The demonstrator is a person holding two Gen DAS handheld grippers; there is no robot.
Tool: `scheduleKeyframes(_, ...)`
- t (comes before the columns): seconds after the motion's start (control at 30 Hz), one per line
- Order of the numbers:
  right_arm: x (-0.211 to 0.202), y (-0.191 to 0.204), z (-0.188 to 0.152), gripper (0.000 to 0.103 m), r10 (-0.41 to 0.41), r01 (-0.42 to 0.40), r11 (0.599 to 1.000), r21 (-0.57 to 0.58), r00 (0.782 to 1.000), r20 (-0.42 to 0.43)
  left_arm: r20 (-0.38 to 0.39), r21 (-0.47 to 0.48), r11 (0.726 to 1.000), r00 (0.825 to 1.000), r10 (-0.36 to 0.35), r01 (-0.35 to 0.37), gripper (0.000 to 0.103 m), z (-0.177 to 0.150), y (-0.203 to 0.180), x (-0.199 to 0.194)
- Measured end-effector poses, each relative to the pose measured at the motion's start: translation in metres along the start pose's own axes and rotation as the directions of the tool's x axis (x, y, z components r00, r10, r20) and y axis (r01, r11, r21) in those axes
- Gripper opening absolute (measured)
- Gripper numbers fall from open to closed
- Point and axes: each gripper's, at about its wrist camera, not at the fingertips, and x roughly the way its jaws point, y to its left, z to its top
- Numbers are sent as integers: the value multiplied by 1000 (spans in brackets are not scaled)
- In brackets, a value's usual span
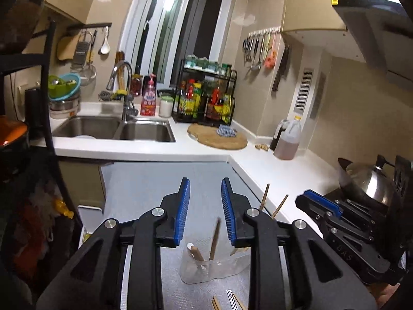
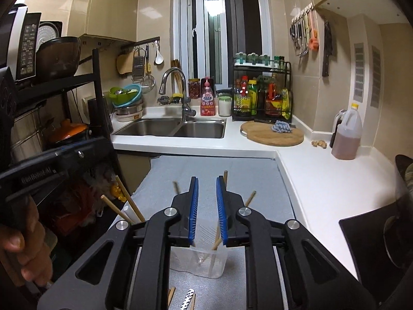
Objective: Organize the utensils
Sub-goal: 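Open both grippers to drop the chopsticks into the container, then move both open grippers back down to the remaining chopsticks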
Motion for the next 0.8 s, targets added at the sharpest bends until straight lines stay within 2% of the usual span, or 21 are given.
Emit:
scheduleKeyframes(0.13,-40,-2,-12,18,-7,7,1000,-14,999,37,51,-1,1000,999,3,-3,25,-7,-4,-36)
scheduleKeyframes(0.27,-72,-4,-38,19,-2,2,1000,2,999,44,55,7,999,998,33,-33,25,-30,-9,-60)
scheduleKeyframes(0.5,-103,-1,-113,18,12,-11,1000,25,999,-31,-48,24,996,995,86,-85,24,-99,-10,-72)
scheduleKeyframes(0.53,-105,-2,-125,14,23,-21,999,45,998,-50,-57,25,996,994,92,-91,24,-106,-10,-75)
scheduleKeyframes(0.57,-108,-4,-136,5,34,-30,998,63,997,-62,-68,23,995,993,97,-95,24,-116,-10,-76)
scheduleKeyframes(0.6,-110,-4,-148,2,38,-32,997,72,996,-75,-81,21,995,992,97,-96,23,-127,-11,-77)
scheduleKeyframes(0.8,-109,-2,-207,4,48,-30,994,109,985,-167,-155,19,994,982,107,-105,16,-186,-24,-83)
